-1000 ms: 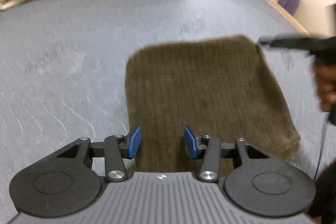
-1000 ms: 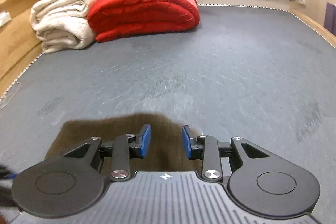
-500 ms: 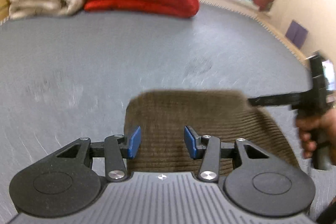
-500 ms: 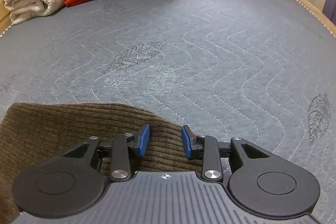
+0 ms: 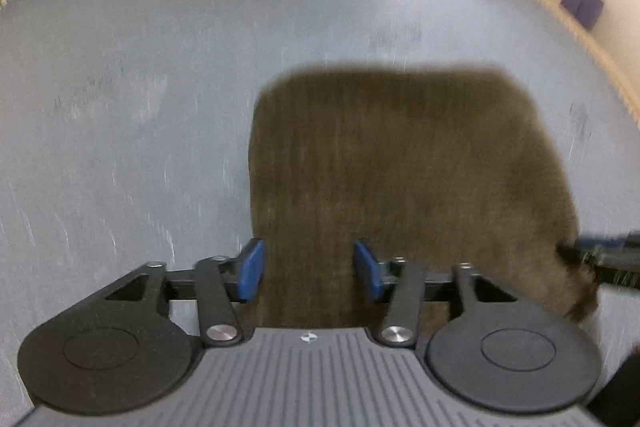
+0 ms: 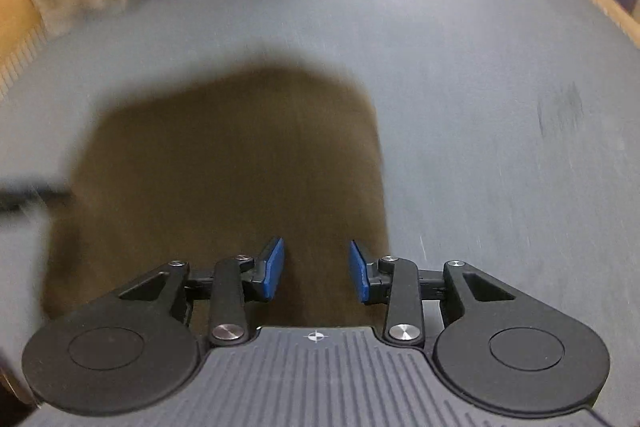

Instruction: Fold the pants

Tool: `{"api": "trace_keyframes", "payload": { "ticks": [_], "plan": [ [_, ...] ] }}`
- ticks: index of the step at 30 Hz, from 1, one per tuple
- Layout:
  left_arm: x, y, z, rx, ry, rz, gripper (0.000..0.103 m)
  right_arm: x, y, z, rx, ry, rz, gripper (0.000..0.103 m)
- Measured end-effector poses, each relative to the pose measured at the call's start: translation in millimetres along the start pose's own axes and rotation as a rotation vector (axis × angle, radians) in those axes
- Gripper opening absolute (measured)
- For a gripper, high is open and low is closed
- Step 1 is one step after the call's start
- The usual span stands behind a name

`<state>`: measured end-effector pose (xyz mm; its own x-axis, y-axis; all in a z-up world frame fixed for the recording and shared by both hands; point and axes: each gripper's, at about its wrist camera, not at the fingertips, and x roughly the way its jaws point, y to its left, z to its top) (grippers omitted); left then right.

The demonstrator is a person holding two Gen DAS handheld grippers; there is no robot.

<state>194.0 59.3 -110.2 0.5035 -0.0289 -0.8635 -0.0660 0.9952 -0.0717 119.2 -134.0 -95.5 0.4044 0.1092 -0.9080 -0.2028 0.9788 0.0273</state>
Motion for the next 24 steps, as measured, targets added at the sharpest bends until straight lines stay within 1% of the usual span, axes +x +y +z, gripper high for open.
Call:
{"api": "trace_keyframes", "payload": {
  "ticks": [1,2,4,5,6,8,9,10,11,12,13,14,15,17,19,20,21,22,24],
  "plan": [
    [-4,0,-2,-0.01,-0.006,0.007,0.061,-1,-2,-1,0.023,-0.006,0.004,0.046],
    [-9,0,-2,-0.011,-0.009,0.008,0.061,-6,-4,2,0.054,0.007,0.002,0.046],
    [-31,-10,-6,0.033,-0.053,0.018,0.063,-24,-3,7,0.088,0.005,-0.018,0.046],
    [-43,-15,-7,0.064,-0.09,0.032,0.07,-38,-2,8,0.091,-0.022,-0.016,0.047],
    [-57,-20,-7,0.091,-0.128,0.045,0.08,-54,0,6,0.086,-0.062,-0.006,0.048],
    [-85,-26,-4,0.109,-0.196,0.075,0.086,-87,5,0,0.055,-0.147,0.014,0.051],
    [-101,-28,-2,0.105,-0.23,0.095,0.087,-103,8,-4,0.032,-0.194,0.023,0.058],
    [-118,-29,-1,0.094,-0.261,0.109,0.089,-118,10,-10,0.013,-0.241,0.029,0.07],
    [-134,-30,-2,0.078,-0.3,0.116,0.096,-130,11,-15,0.003,-0.28,0.032,0.077],
    [-151,-32,-5,0.069,-0.345,0.112,0.102,-140,11,-21,0.001,-0.317,0.031,0.09],
    [-165,-35,-11,0.069,-0.395,0.106,0.102,-149,11,-26,0.001,-0.351,0.029,0.096],
    [-177,-39,-18,0.074,-0.436,0.1,0.102,-157,12,-33,-0.001,-0.387,0.032,0.097],
    [-186,-42,-25,0.072,-0.46,0.086,0.102,-160,11,-38,-0.006,-0.41,0.038,0.097],
    [-193,-49,-38,0.045,-0.45,0.029,0.102,-158,11,-49,-0.007,-0.446,0.047,0.099],
    [-189,-54,-55,-0.01,-0.43,-0.012,0.102,-147,9,-63,-0.002,-0.446,0.052,0.099],
    [-185,-57,-64,-0.027,-0.431,-0.018,0.102,-138,8,-65,-0.003,-0.415,0.043,0.099],
    [-175,-62,-75,-0.034,-0.419,-0.022,0.102,-131,8,-66,0.005,-0.36,0.024,0.099],
    [-166,-66,-82,-0.023,-0.379,-0.022,0.102,-126,6,-64,0.03,-0.328,0.02,0.099],
    [-142,-77,-85,0.012,-0.245,-0.004,0.102,-128,2,-64,0.052,-0.329,0.034,0.099]
  ]
}}
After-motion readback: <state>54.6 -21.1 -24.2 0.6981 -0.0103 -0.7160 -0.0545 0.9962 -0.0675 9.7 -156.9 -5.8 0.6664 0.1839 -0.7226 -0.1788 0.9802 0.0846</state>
